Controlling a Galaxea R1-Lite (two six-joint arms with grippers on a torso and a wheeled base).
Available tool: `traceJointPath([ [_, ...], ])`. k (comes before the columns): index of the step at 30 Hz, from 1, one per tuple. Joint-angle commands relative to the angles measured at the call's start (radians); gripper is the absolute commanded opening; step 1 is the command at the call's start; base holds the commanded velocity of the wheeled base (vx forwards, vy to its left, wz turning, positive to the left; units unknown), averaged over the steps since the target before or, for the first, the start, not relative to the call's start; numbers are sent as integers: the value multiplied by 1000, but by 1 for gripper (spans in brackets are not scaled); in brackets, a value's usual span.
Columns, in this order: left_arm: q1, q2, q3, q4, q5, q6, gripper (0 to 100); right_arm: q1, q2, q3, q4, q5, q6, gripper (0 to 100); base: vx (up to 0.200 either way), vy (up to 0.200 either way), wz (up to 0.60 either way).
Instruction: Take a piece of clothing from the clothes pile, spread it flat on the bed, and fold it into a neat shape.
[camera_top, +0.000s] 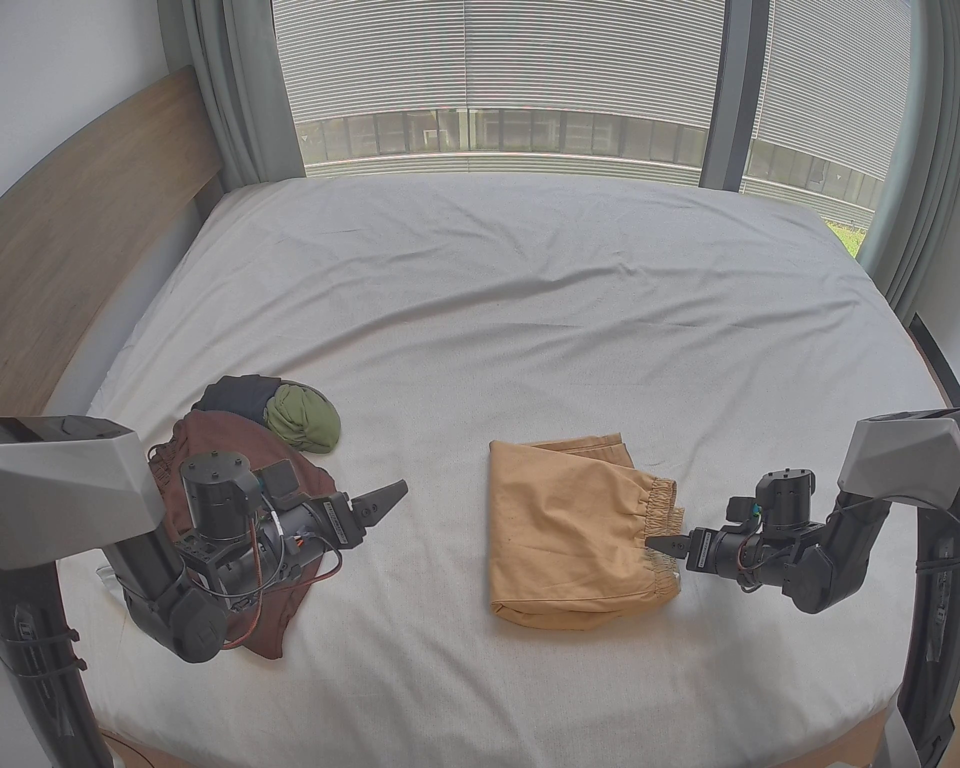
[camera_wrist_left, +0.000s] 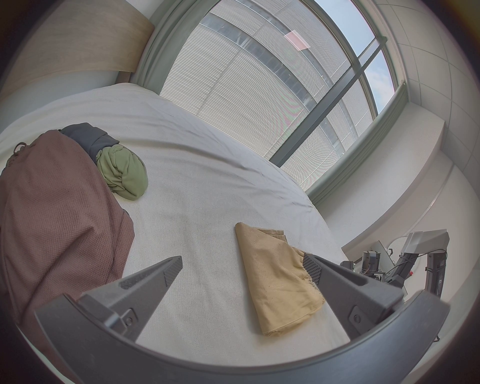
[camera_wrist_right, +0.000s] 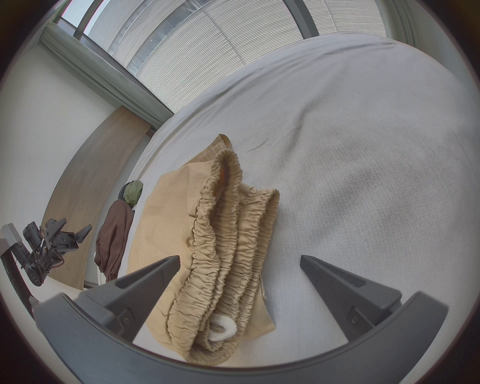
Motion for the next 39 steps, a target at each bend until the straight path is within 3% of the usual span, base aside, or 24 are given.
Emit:
traceJointPath([
  [1, 0, 4, 0, -1, 0, -1, 100, 9, 17, 0, 7, 0, 3, 100, 0, 0, 0],
  [7, 0, 4, 0, -1, 0, -1, 100, 26, 30, -12, 61, 2, 7, 100, 0, 0, 0],
  [19, 0, 4, 0, -7, 0, 1, 100, 78, 34, -14, 61, 42, 122, 100, 0, 0, 0],
  [28, 0, 2, 0, -8, 0, 1, 100, 81, 37, -14, 49, 140, 200, 100, 0, 0, 0],
  [39, 0, 4, 0, -7, 0, 1, 100, 81, 65, -28, 4, 157, 210, 100, 0, 0, 0],
])
